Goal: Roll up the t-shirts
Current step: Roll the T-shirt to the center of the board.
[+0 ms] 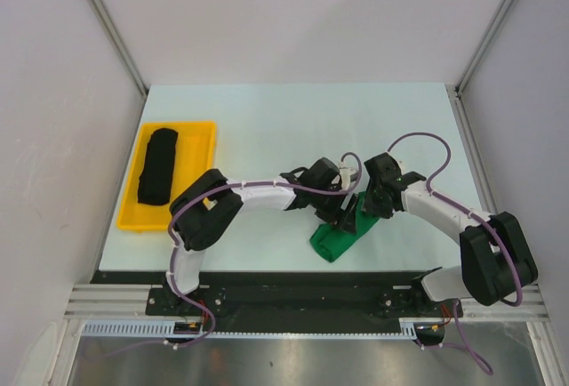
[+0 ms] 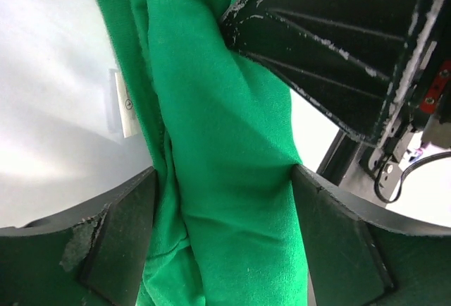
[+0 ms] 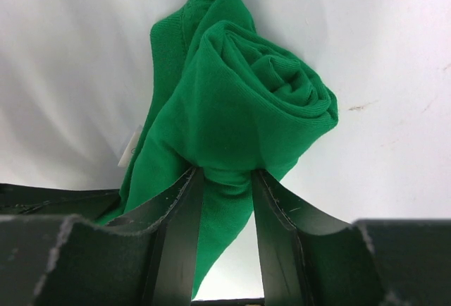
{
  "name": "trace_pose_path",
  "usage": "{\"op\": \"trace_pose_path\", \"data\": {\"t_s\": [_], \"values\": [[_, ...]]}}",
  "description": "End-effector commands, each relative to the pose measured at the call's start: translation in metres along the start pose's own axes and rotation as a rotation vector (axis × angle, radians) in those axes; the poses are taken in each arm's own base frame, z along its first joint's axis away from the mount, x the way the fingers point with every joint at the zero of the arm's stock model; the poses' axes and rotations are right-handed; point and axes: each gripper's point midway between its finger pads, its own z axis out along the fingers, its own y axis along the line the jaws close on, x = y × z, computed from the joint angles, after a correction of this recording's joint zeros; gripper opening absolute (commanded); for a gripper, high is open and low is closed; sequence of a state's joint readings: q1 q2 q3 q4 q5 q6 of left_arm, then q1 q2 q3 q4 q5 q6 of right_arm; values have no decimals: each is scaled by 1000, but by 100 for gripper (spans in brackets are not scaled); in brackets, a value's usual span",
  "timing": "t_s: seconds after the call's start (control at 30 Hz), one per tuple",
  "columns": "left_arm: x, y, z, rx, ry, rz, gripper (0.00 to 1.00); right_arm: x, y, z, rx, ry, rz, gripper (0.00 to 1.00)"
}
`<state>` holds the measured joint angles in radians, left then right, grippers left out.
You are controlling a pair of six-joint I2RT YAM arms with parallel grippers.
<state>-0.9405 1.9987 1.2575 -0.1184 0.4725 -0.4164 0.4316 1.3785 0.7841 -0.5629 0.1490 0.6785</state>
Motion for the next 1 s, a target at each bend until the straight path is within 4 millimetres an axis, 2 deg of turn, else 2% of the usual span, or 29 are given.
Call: {"op": "trace_pose_path", "data": {"t_s": [0.0,0.17,0.37,0.53,0.67,0.77,0.97], "values": [[23,6,17,-29,75,-55,79,-19,15,2,-44,-54,13,40],[28,2,25,-33,83,-57,76,-19,14,3,-44,-50,15,40],[37,-3,27,18,96,-86,63,-18,14,5,-39,-46,16,39],[27,-20,16,82,59,-84,75,-18,13,5,-39,-48,15,39],[18,-24,8,130,21,-128,86,-19,13,4,-37,-50,19,39],[12,-20,6,102,6,-126,87,-19,12,5,-36,-48,20,39],[19,3,8,-74,38,-109,88,-18,11,7,-29,-43,18,40]]}}
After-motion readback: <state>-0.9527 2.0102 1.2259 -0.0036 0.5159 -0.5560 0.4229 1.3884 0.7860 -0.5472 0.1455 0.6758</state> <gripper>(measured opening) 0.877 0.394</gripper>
